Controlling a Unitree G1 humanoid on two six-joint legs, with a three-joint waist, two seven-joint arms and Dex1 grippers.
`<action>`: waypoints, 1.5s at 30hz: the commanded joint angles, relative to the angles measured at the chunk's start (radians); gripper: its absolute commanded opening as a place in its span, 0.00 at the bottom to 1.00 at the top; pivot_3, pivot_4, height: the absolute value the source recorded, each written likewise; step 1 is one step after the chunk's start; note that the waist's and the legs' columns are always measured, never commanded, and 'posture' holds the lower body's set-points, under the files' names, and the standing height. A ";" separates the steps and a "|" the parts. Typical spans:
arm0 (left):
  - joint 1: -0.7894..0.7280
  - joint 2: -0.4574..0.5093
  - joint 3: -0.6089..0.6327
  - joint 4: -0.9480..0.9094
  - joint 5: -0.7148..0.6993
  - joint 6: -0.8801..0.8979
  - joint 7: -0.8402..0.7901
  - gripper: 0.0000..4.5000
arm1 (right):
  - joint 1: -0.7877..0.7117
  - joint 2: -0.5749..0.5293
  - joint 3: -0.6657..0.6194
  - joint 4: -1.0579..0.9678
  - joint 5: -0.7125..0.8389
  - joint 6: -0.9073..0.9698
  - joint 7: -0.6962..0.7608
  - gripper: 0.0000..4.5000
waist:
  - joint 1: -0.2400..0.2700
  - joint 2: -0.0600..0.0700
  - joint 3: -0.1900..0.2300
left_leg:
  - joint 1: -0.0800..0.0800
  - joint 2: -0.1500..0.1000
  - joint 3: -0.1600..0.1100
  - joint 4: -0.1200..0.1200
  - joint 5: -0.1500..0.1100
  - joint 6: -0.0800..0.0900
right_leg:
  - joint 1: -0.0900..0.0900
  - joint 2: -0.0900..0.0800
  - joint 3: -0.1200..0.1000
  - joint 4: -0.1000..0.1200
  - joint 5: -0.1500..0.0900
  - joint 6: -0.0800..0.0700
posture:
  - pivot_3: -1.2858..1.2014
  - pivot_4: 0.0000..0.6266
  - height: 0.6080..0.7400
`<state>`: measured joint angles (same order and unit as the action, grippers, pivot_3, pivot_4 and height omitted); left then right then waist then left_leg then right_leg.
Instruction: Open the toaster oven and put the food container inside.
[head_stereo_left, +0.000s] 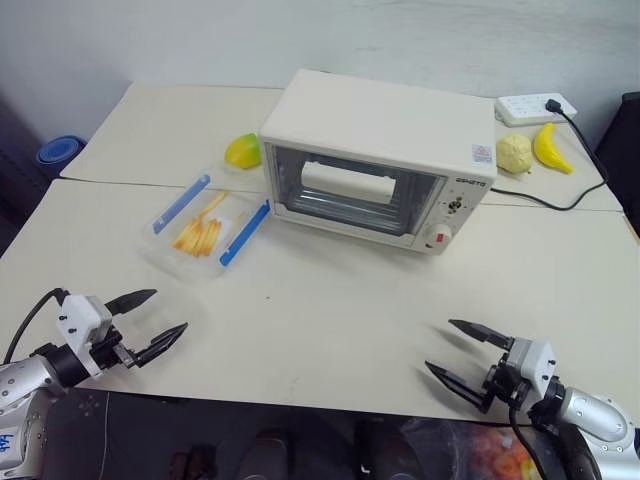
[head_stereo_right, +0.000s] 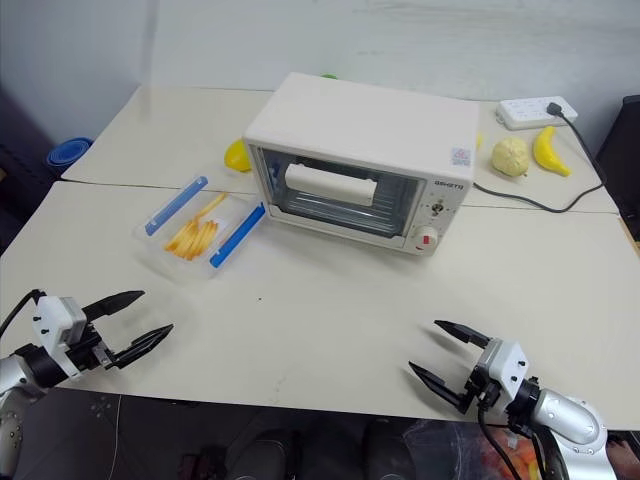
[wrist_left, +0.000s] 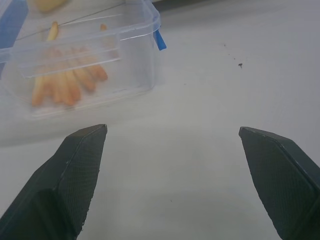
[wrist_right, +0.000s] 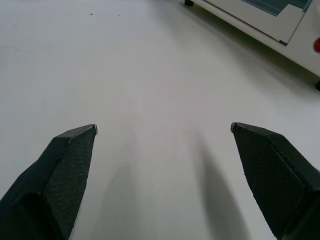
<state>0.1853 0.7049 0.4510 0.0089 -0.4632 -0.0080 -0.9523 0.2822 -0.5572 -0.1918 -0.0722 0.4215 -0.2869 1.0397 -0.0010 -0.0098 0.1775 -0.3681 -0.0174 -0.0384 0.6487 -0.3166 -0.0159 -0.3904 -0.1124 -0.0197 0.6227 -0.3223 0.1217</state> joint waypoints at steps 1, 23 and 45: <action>-0.001 0.010 0.006 -0.016 -0.017 0.007 -0.021 1.00 | 0.002 0.013 0.001 -0.012 0.020 -0.023 0.009 1.00 | 0.000 0.000 0.000 | 0.000 0.000 0.000 0.000 0.000 0.000 | 0.000 0.000 0.000 0.000 0.000 0.000 | 0.52 0.24 1.00; -0.374 0.155 0.052 -0.243 -0.486 0.593 -0.054 1.00 | -0.706 0.048 0.149 -0.336 0.253 0.803 -0.484 1.00 | -0.011 0.002 0.000 | -0.004 0.000 -0.003 0.000 0.000 -0.004 | -0.003 0.001 0.000 0.004 -0.001 -0.002 | 0.52 0.24 1.00; -0.717 0.062 -0.132 -0.035 -0.324 0.538 0.057 0.66 | -0.612 -0.048 0.301 -0.388 0.079 0.662 -0.191 1.00 | -0.023 0.001 0.001 | -0.004 0.000 -0.001 0.002 0.001 -0.004 | -0.004 0.010 -0.001 0.005 0.000 -0.002 | 0.52 0.24 1.00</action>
<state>-0.4783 0.7757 0.3472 -0.0655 -0.8340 0.5729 -0.8944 -0.3284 -0.5986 0.1047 -0.4263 0.5239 0.4319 0.8192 -0.0238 -0.0089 0.1782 -0.3717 -0.0194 -0.0393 0.6517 -0.3158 -0.0195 -0.3947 -0.1022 -0.0200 0.6280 -0.3227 0.1202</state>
